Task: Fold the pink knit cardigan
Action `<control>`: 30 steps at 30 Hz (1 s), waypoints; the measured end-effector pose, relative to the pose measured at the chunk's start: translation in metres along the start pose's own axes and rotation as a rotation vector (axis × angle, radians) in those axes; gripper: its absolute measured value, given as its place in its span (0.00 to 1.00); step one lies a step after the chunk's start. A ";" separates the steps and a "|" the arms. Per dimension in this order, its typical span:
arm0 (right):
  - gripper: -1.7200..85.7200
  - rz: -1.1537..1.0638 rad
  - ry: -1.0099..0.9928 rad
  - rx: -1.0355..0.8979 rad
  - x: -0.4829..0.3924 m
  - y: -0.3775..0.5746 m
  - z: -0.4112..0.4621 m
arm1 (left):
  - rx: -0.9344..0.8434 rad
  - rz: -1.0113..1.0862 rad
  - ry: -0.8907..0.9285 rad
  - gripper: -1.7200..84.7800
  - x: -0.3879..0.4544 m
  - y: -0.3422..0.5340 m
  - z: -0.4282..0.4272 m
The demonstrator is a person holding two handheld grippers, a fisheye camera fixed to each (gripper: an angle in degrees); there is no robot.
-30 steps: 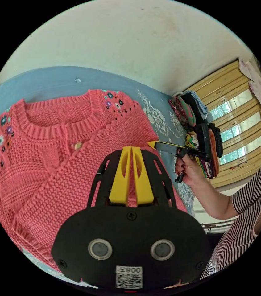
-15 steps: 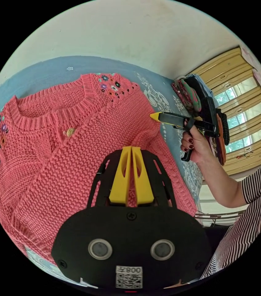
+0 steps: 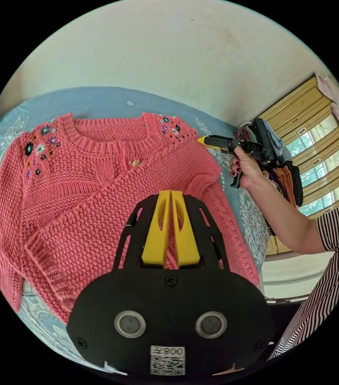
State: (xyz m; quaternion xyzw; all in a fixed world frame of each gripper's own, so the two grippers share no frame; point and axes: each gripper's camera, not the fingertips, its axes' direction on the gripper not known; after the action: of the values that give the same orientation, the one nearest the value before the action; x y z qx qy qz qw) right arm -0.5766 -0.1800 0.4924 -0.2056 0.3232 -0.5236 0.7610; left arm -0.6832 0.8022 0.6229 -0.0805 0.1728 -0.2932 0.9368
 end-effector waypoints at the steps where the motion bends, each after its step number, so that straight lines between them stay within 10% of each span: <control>1: 0.02 -0.026 -0.005 0.021 -0.013 0.005 -0.006 | 0.025 -0.015 0.004 0.02 -0.005 0.017 -0.016; 14: 0.02 -0.650 -0.424 -0.401 -0.322 0.060 0.118 | 0.632 -0.956 -0.185 0.12 -0.190 0.312 -0.281; 30: 0.02 -0.753 -0.311 -0.538 -0.418 0.074 0.192 | 0.727 -1.121 -0.240 0.08 -0.301 0.371 -0.392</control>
State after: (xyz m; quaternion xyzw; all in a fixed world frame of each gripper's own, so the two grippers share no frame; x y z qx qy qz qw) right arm -0.4930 0.2305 0.6956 -0.5733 0.2327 -0.6235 0.4780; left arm -0.8668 1.2590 0.2487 0.1303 -0.1101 -0.7631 0.6234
